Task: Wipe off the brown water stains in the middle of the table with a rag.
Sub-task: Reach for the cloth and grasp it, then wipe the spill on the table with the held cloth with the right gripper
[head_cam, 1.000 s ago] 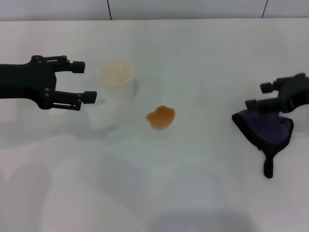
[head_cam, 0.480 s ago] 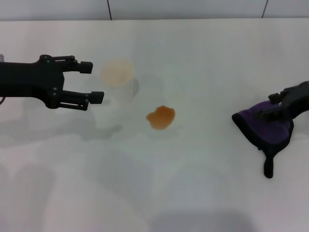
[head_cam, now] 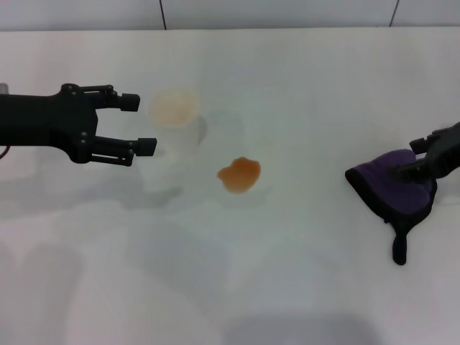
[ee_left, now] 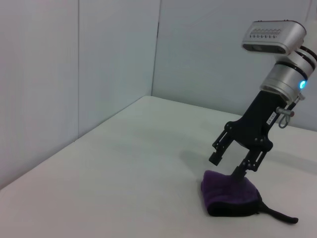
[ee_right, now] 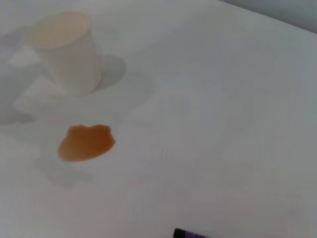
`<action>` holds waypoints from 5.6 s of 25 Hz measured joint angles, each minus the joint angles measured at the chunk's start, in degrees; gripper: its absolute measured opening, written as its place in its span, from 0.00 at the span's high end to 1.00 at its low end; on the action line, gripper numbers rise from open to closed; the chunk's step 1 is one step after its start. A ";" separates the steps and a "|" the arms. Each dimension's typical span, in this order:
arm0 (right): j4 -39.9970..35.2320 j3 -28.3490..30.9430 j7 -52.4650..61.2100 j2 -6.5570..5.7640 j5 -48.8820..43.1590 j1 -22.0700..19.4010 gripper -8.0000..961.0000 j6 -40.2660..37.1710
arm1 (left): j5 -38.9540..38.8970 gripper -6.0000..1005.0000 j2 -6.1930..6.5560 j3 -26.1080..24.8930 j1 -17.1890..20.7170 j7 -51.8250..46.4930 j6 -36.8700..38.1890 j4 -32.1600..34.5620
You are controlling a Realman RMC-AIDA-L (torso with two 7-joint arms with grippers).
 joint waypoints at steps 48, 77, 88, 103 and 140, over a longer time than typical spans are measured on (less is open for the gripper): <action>0.20 -7.81 1.51 0.24 -1.24 -2.46 0.51 5.05 | -0.50 0.12 -0.52 0.00 -0.27 0.12 -0.78 -0.04; -4.71 -14.38 4.60 0.32 4.44 0.64 0.91 2.70 | -1.66 0.12 -0.85 0.00 -0.08 0.48 -0.33 -0.30; -1.87 -22.10 8.97 0.56 4.93 11.30 0.92 3.18 | -1.79 0.12 -1.36 0.00 -0.58 0.49 -0.03 -2.57; 14.24 -28.57 9.77 1.00 8.29 28.26 0.92 6.72 | -1.39 0.12 -2.66 0.00 -2.15 0.46 0.37 -4.13; 24.15 -35.31 9.62 0.67 8.73 26.11 0.92 28.89 | -1.40 0.12 -3.88 0.00 -1.66 0.47 -0.72 -3.66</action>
